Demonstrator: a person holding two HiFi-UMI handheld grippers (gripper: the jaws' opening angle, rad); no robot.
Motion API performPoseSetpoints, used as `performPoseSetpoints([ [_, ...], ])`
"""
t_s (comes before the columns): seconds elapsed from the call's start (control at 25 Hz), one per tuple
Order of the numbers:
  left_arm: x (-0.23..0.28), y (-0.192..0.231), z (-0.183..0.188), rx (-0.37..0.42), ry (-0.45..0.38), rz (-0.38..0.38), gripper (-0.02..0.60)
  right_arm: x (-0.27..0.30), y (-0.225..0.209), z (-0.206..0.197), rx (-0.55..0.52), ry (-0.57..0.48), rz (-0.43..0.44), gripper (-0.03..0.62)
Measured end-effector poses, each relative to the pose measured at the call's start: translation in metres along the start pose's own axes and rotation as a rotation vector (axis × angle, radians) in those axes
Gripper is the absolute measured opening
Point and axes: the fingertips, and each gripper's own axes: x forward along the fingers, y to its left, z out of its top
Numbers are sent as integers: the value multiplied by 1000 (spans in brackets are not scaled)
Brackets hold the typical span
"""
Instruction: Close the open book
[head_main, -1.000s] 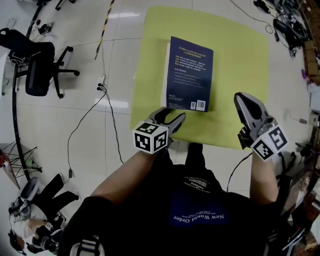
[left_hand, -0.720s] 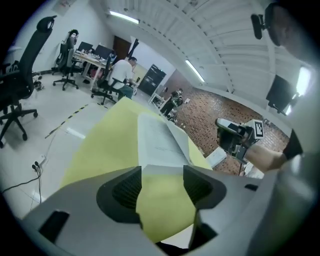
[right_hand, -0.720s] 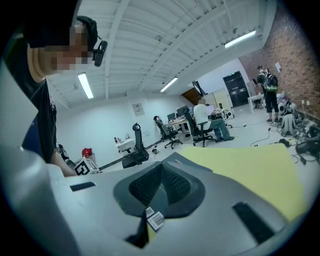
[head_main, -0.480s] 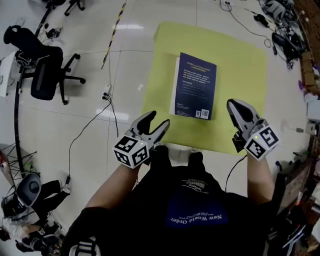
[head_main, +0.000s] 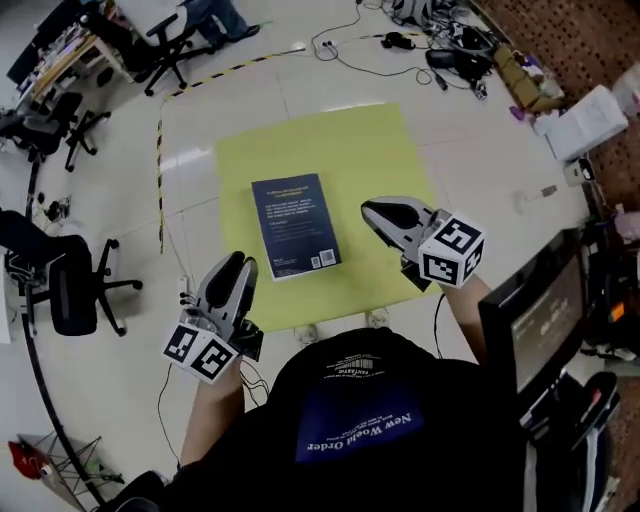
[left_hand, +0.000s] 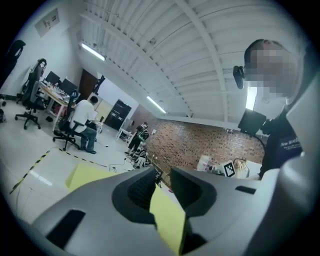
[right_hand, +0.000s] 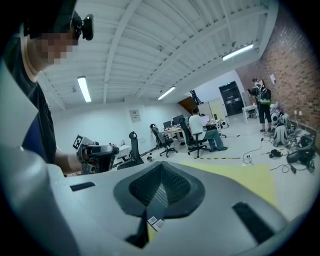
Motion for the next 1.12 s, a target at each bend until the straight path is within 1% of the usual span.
performPoseSetpoints([
  [0.04,4,-6,9,10,-10,-13,76,-6,1,8,2,-11,-3,-17],
  [0.12,9,-19,26,29,-26,-41,8,-20,5,24,0,-26,-6,-17],
  [0.28,15,-44,54,77,-51,-99,7,-43,8,56,-34,-58,-11,-17],
  [0.4,12,-56,70,109,-71,-116,7,-55,10,78,-52,-86,-17,-17],
  [0.48,11,-61,80,117,-92,-123,7,-62,10,94,-60,-107,-21,-17],
  [0.6,5,-64,89,106,-114,-125,7,-71,13,106,-75,-103,-34,-17],
  [0.72,6,-63,89,100,-104,-121,8,-76,13,107,-57,-102,-39,-17],
  [0.88,11,-62,78,89,-76,-123,8,-76,4,91,22,-96,-33,-17],
  [1.04,13,-58,68,70,-53,-116,8,-71,1,79,10,-55,-36,-17],
  [1.12,15,-56,66,61,-45,-120,8,-70,0,78,4,-51,-34,-17],
])
